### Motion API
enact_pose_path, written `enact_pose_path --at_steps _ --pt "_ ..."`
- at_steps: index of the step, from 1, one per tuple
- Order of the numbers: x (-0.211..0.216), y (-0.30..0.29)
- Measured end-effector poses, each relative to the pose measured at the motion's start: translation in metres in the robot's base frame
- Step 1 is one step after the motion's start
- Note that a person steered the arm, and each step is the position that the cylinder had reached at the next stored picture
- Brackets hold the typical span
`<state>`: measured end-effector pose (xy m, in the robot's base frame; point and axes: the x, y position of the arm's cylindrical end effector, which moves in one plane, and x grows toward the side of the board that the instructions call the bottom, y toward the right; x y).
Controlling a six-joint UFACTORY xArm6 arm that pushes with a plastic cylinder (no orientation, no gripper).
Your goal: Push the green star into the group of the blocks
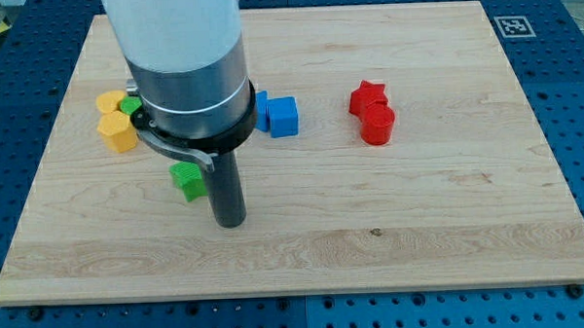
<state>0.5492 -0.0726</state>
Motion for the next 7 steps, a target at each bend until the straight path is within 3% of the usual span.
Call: enact_pose_path --at_steps 2,4,7 --pt "-0.005 -0.015" --pt "-0.04 -0.022" --pt "-0.044 -0.039"
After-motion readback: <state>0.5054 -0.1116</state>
